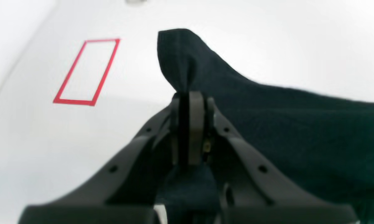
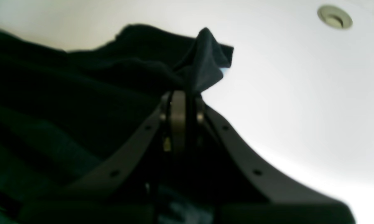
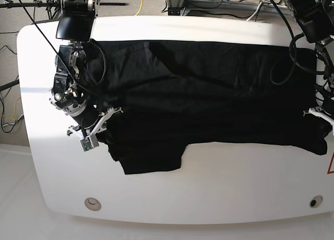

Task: Fold the T-shirt properly
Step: 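Lift the held hem edges and fold them over toward the collar with both grippers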

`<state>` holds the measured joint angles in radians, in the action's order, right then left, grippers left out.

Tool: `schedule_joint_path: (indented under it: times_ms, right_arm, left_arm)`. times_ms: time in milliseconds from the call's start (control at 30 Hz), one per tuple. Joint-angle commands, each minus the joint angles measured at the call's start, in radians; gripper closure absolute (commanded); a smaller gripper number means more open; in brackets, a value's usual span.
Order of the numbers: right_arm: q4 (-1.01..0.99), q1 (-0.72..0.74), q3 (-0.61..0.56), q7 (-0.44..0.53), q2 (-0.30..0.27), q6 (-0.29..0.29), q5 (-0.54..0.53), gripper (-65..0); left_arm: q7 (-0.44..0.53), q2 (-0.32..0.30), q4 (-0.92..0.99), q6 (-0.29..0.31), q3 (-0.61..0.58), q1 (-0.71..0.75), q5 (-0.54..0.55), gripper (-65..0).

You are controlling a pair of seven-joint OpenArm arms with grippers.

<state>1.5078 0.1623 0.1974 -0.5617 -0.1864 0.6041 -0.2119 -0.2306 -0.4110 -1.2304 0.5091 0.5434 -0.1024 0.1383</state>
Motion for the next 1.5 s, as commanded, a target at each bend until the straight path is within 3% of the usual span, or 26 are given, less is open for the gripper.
schedule_joint_path:
  times_ms: [0, 233, 300, 500, 900, 1233, 1467]
  right_arm:
    - [0.054, -0.003, 0.006, 0.02, -0.008, 0.001, -0.011, 0.0]
    - [0.124, -0.061, 0.025, -0.02, -0.004, 0.001, -0.012, 0.0]
    - [0.18, -0.096, 0.039, -0.094, -0.007, 0.001, -0.011, 0.0]
    - [0.23, -0.13, 0.062, -0.17, -0.008, 0.002, -0.019, 0.0]
    - [0.295, -0.18, 0.072, -0.237, -0.001, 0.0, -0.001, 0.0]
    - [0.323, -0.227, 0.067, -0.265, -0.006, 0.002, 0.005, 0.0]
    - [0.325, -0.282, 0.136, -0.297, -0.003, 0.003, 0.007, 0.0]
  left_arm:
    - [0.024, -0.028, -0.034, 0.002, 0.009, 0.018, 0.032, 0.0]
    - [0.001, -0.033, -0.103, 0.007, 0.015, 0.094, 0.045, 0.0]
    - [-0.034, -0.012, -0.174, 0.009, 0.012, 0.156, 0.013, 0.0]
    - [-0.08, 0.003, -0.231, 0.01, 0.019, 0.212, 0.0, 0.0]
    - [-0.141, 0.0, -0.301, 0.01, 0.03, 0.279, 0.01, 0.0]
    - [-0.132, -0.016, -0.28, 0.007, 0.023, 0.307, 0.026, 0.0]
    - [-0.101, -0.034, -0.267, 0.014, 0.022, 0.376, 0.046, 0.0]
